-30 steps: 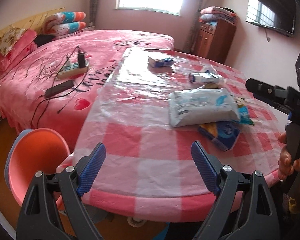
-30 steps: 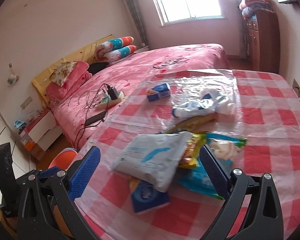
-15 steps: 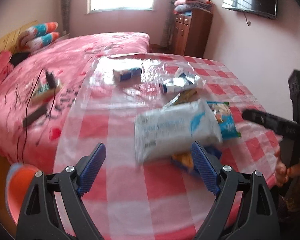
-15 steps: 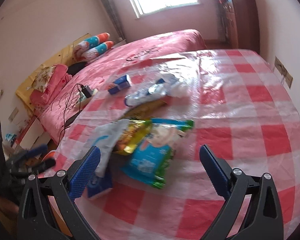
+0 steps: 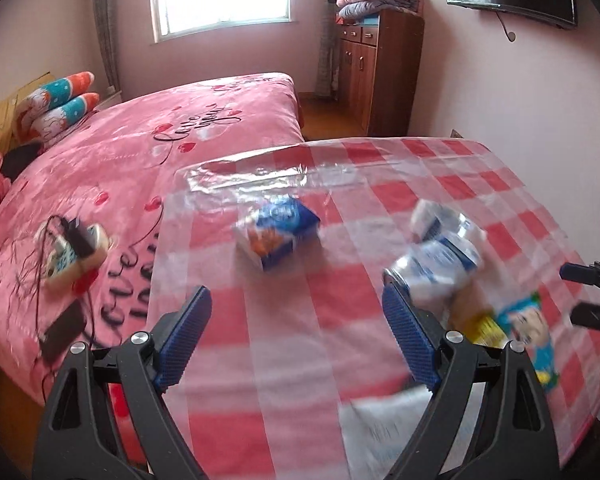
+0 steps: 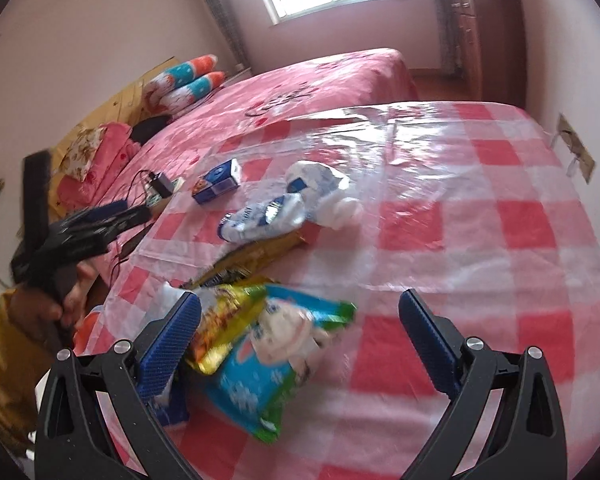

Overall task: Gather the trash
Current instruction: 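Grasp the blue Vinda tissue pack with the left tool while the right tool reaches the white milk bag, then grasp the white Maxday milk bag with the right tool and lift it, then carry the tissue pack and milk bag to the bucket and release both, then move both open tools back to the table over the snack bags, then grasp the blue cow-print snack bag with the right tool and lift it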

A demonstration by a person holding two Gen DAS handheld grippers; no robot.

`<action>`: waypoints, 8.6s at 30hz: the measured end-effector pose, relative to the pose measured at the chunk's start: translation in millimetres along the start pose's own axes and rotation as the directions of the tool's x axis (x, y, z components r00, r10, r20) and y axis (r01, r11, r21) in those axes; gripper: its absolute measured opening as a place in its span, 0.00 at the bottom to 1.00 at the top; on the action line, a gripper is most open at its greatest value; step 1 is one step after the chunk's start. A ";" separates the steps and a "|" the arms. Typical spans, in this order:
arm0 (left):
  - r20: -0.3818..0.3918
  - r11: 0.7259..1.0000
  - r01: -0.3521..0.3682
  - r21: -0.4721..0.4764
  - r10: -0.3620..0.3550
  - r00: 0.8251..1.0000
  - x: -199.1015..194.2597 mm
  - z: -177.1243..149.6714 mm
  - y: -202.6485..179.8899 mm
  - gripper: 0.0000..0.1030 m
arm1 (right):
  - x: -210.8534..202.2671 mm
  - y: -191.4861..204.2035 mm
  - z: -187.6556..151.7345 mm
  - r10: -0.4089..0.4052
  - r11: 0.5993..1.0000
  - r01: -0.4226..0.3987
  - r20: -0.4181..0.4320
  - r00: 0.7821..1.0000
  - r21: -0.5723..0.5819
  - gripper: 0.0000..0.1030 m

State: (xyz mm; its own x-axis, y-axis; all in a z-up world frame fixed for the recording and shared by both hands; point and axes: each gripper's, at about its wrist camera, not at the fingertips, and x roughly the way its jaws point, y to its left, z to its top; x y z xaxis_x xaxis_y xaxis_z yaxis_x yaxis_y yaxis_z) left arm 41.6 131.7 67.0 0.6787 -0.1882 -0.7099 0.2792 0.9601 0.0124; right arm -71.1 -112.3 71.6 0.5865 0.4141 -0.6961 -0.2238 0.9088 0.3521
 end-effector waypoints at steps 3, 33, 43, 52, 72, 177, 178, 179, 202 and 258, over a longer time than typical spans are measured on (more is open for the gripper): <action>-0.006 1.000 0.029 0.010 -0.029 1.000 23.0 13.8 4.8 0.85 | 12.1 9.4 12.3 0.018 0.999 -0.019 -0.021 1.000 -0.050 0.95; -0.146 0.985 0.087 0.149 -0.065 0.987 136.8 42.6 18.8 0.82 | 130.2 58.6 62.3 -0.148 0.968 0.102 -0.193 0.970 -0.228 0.95; -0.124 0.995 0.061 0.080 -0.051 0.991 127.3 33.7 16.6 0.62 | 144.0 64.3 61.3 -0.183 0.953 0.126 -0.193 0.964 -0.276 0.94; -0.116 0.998 0.057 0.004 -0.057 0.992 110.0 18.9 20.3 0.61 | 135.7 65.9 57.8 -0.190 0.945 0.140 -0.149 0.970 -0.296 0.93; -0.066 0.989 0.040 -0.143 -0.050 0.997 44.1 -40.2 35.5 0.61 | 91.3 65.7 44.8 -0.137 0.964 0.119 -0.063 0.989 -0.238 0.93; -0.096 0.770 -0.251 -0.586 0.242 0.966 -156.0 -261.1 120.5 0.86 | 50.6 245.4 -75.3 0.286 0.883 -0.290 -0.067 0.956 -0.368 0.94; -0.095 0.775 -0.246 -0.581 0.236 0.967 -155.5 -259.3 116.4 0.86 | 47.4 240.0 -74.1 0.288 0.887 -0.288 -0.057 0.956 -0.362 0.94; -0.095 0.784 -0.242 -0.572 0.230 0.969 -154.3 -256.0 110.4 0.86 | 44.0 237.3 -73.5 0.288 0.889 -0.286 -0.050 0.956 -0.358 0.94; -0.110 0.893 -0.152 -0.423 0.115 0.987 -120.4 -205.1 11.4 0.86 | 1.4 140.0 -41.7 0.248 0.950 -0.224 0.093 0.964 -0.217 0.94; -0.022 0.721 0.108 -0.684 -0.169 0.985 5.5 -68.1 -13.8 0.86 | 20.7 -11.4 -34.3 0.070 0.995 -0.063 -0.086 0.994 0.081 0.67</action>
State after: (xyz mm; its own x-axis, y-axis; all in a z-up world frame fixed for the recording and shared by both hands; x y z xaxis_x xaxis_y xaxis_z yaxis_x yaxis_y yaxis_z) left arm -4.7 131.4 14.9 0.6063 -0.3432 -0.7174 -0.1900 0.8134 -0.5498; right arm -83.1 -112.3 31.7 0.4999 0.4798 -0.7210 -0.1968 0.8737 0.4450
